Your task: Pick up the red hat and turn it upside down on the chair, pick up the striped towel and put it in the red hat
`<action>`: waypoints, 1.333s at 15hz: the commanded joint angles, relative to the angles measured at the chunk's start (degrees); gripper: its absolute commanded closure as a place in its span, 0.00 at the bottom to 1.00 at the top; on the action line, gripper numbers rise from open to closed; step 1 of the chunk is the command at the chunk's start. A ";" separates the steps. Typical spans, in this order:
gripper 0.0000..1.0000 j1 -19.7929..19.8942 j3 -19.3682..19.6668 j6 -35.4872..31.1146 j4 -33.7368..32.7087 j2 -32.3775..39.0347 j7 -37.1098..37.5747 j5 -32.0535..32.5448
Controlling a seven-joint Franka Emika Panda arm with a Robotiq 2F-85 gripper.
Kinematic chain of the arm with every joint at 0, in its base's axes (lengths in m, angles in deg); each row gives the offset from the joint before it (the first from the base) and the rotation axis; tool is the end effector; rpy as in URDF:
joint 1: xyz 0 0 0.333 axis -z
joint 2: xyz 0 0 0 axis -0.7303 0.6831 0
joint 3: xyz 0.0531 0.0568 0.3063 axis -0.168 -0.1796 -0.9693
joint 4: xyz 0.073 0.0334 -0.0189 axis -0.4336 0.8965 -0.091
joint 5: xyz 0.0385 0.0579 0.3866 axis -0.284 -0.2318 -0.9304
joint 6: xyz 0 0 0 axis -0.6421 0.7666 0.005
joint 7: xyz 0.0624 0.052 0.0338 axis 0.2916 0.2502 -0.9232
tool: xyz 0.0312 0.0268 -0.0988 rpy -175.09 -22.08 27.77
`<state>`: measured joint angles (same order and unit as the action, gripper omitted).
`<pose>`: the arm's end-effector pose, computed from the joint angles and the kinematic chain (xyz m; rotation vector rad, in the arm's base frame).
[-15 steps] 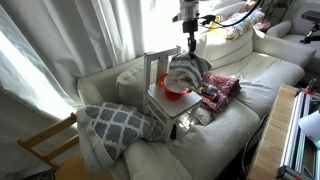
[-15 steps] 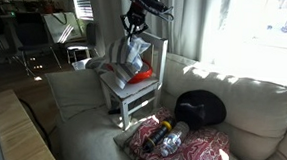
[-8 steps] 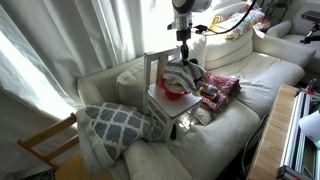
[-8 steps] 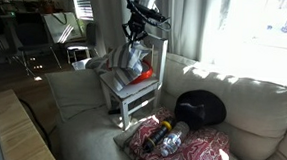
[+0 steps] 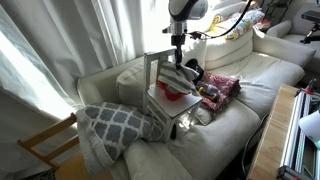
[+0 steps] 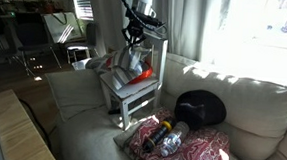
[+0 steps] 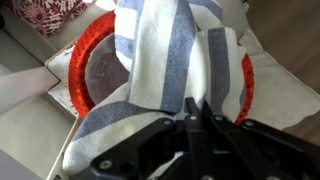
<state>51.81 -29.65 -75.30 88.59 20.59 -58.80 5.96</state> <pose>0.6567 0.0344 0.2371 -2.6532 -1.0825 0.1500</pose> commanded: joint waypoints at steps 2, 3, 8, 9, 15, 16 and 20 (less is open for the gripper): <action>0.99 -0.58 -1.04 -10.34 2.76 1.71 0.13 -0.48; 0.99 -0.54 -1.34 -12.63 3.39 2.11 0.26 -0.63; 0.99 -0.75 -1.63 -18.44 5.78 3.44 0.56 1.53; 0.99 -0.94 -1.49 -18.84 6.20 3.55 1.09 1.86; 0.99 -0.92 -2.04 -17.98 7.05 4.80 2.97 1.45; 0.99 -0.99 -2.17 -17.76 7.17 5.04 3.17 1.48; 0.99 -1.35 -2.78 -16.89 6.66 6.50 5.13 1.28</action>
<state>50.67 -31.83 -92.35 95.06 25.94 -56.01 6.81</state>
